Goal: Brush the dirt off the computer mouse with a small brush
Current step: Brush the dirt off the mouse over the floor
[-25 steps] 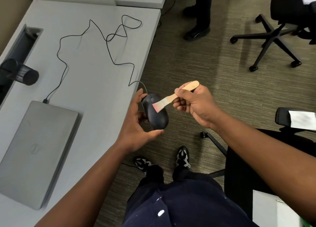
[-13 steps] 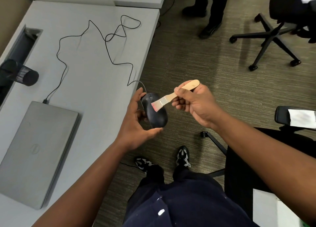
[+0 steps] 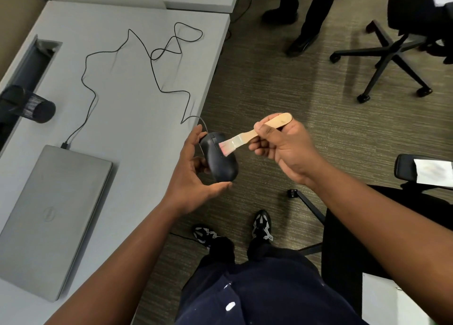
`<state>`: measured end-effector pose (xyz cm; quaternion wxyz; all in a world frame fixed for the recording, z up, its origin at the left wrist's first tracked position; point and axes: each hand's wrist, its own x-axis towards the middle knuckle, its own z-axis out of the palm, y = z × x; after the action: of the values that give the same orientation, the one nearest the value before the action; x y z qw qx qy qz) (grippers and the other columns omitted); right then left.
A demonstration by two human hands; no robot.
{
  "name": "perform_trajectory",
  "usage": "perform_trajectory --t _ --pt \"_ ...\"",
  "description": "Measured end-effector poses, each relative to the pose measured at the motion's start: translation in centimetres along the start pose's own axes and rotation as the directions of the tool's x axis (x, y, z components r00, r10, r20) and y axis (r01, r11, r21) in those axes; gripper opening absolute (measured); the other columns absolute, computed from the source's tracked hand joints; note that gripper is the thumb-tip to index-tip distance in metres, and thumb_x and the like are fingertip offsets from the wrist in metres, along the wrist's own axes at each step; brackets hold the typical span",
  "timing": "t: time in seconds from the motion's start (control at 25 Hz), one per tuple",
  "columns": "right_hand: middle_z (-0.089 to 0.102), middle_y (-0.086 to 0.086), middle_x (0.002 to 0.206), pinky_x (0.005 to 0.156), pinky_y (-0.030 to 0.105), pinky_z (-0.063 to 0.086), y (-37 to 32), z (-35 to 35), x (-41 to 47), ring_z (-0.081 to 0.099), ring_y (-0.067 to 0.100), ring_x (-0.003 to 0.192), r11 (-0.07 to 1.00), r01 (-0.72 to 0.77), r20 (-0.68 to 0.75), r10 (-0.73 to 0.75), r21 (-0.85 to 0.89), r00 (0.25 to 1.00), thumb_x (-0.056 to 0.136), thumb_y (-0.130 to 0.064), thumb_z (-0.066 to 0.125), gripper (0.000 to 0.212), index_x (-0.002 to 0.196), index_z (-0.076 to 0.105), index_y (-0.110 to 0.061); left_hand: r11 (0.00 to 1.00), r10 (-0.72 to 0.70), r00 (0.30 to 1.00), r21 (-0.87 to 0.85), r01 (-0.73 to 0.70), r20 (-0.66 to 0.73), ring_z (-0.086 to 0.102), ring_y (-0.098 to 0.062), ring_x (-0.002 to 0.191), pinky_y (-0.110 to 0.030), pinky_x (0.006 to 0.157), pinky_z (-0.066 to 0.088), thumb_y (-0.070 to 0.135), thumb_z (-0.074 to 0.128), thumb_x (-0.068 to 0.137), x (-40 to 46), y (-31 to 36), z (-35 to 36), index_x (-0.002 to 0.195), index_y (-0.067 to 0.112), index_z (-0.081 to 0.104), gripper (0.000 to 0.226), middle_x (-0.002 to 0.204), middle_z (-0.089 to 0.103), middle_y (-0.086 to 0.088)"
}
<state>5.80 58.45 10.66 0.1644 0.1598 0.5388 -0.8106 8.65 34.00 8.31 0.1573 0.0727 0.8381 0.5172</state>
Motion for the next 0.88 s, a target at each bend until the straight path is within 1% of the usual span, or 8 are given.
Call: perform_trajectory --t 0.08,0.2,0.36,0.44,0.56,0.72,0.8,0.88 --pt "0.072 0.012 0.078 0.062 0.025 0.057 0.3 0.3 0.2 0.069 0.019 0.069 0.998 -0.056 0.038 0.057 -0.027 0.998 0.099 -0.008 0.066 0.003 0.099 0.063 -0.009 1.000 -0.002 1.000 -0.020 0.002 -0.009 0.059 -0.017 0.135 -0.038 0.102 0.060 0.026 0.099 0.061 0.3 0.0 0.0 0.165 0.043 0.015 0.135 0.162 0.033 0.024" --pt "0.072 0.012 0.077 0.060 0.024 0.056 0.4 -0.5 0.6 0.069 0.019 0.068 0.990 -0.143 0.038 0.143 -0.006 0.989 0.100 -0.008 0.064 0.002 0.099 0.063 -0.008 0.997 -0.027 0.999 -0.075 0.024 -0.037 0.063 -0.012 0.131 -0.034 0.102 0.058 0.024 0.104 0.057 0.3 0.0 -0.1 0.165 0.038 0.017 0.139 0.162 0.035 0.023" --pt "0.071 0.013 0.078 0.059 0.023 0.057 0.8 -2.4 1.0 0.068 0.019 0.070 0.984 -0.178 -0.030 0.178 0.017 0.984 0.100 -0.009 0.065 0.003 0.102 0.063 -0.007 0.993 -0.041 0.999 -0.114 0.039 -0.016 0.061 -0.002 0.130 -0.025 0.100 0.056 0.018 0.097 0.059 0.1 0.0 0.0 0.166 0.033 0.015 0.136 0.156 0.035 0.035" --pt "0.071 0.012 0.078 0.059 0.023 0.057 0.8 -2.6 1.1 0.068 0.020 0.070 0.986 -0.148 -0.053 0.152 0.072 0.987 0.100 -0.009 0.064 0.002 0.102 0.063 -0.007 0.992 -0.044 0.999 -0.120 0.042 -0.015 0.062 -0.002 0.129 -0.022 0.098 0.055 0.010 0.097 0.061 0.1 -0.1 0.0 0.166 0.030 0.015 0.135 0.156 0.036 0.031" --pt "0.071 0.011 0.078 0.059 0.023 0.057 0.5 -2.0 0.8 0.069 0.019 0.069 0.974 -0.159 0.025 0.157 0.160 0.987 0.101 -0.010 0.062 0.004 0.097 0.063 -0.010 0.991 -0.041 0.999 -0.128 0.039 -0.011 0.062 -0.002 0.129 -0.022 0.097 0.056 0.005 0.097 0.062 0.3 0.1 0.0 0.167 0.029 0.015 0.135 0.160 0.035 0.020" --pt "0.072 0.013 0.079 0.059 0.023 0.058 0.5 -1.6 0.5 0.070 0.020 0.069 0.982 -0.176 0.145 0.166 0.066 0.975 0.090 -0.013 0.069 0.009 0.095 0.061 -0.012 0.986 -0.056 0.998 -0.157 0.051 -0.030 0.062 -0.002 0.127 -0.026 0.096 0.057 0.017 0.097 0.059 0.4 0.4 -0.1 0.165 0.036 0.019 0.133 0.160 0.036 0.020" --pt "0.074 0.013 0.080 0.061 0.024 0.058 0.5 -1.9 0.6 0.070 0.020 0.070 0.991 -0.136 0.126 0.135 0.003 0.983 0.086 -0.013 0.072 0.014 0.095 0.061 -0.011 0.987 -0.060 0.998 -0.152 0.055 -0.031 0.063 -0.001 0.126 -0.024 0.095 0.057 0.015 0.097 0.060 0.4 0.4 -0.1 0.165 0.036 0.019 0.132 0.160 0.036 0.019" --pt "0.074 0.012 0.081 0.062 0.024 0.058 0.4 -2.5 1.0 0.069 0.021 0.071 0.995 -0.078 0.081 0.083 -0.063 0.993 0.091 -0.007 0.070 0.011 0.096 0.061 -0.010 0.987 -0.064 0.998 -0.151 0.059 -0.029 0.063 0.001 0.124 -0.023 0.093 0.057 0.006 0.097 0.063 0.3 0.2 -0.2 0.165 0.034 0.019 0.131 0.160 0.035 0.019"
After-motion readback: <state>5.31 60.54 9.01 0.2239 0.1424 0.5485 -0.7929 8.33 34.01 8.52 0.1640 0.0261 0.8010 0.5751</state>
